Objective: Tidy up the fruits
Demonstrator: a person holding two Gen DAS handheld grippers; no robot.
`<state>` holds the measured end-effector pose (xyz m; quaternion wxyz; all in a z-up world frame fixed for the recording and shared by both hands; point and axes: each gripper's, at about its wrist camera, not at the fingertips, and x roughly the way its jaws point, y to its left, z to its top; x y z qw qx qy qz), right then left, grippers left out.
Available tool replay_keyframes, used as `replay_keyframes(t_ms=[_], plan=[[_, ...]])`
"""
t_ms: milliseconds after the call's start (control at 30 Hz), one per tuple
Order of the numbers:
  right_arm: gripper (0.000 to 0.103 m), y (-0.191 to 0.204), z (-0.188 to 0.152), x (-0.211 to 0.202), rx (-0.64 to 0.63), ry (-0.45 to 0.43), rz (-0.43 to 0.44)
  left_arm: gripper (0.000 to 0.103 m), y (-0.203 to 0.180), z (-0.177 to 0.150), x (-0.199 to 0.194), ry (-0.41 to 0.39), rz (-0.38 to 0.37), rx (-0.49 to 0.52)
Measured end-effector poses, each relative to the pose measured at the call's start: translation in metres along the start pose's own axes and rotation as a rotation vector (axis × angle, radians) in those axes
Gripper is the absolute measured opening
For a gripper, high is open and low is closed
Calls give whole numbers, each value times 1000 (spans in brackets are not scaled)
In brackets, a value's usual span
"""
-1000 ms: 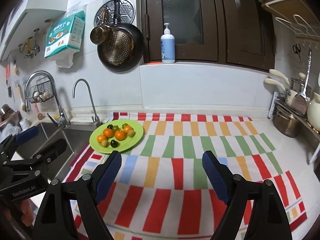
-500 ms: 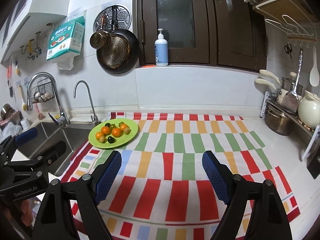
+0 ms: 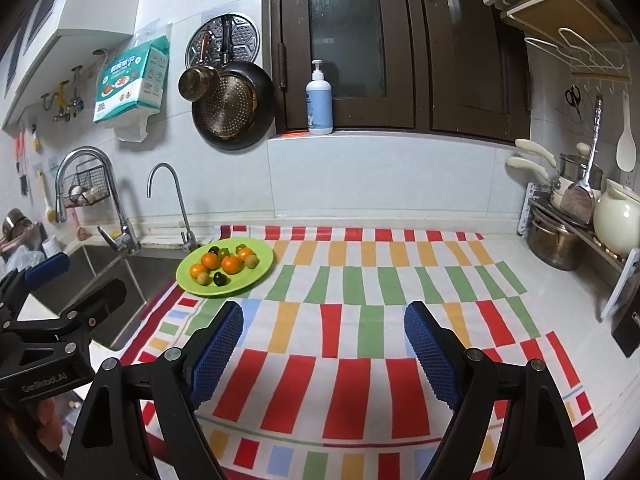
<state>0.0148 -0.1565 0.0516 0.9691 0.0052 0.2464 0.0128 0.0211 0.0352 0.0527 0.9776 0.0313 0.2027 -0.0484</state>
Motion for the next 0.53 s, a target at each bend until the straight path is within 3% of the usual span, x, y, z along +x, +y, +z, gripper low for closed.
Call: replay_keyframes(t_ms=[533], plan=[[84,1,2,5,-2,6,8,103,-3,3,2,-10,6,4]])
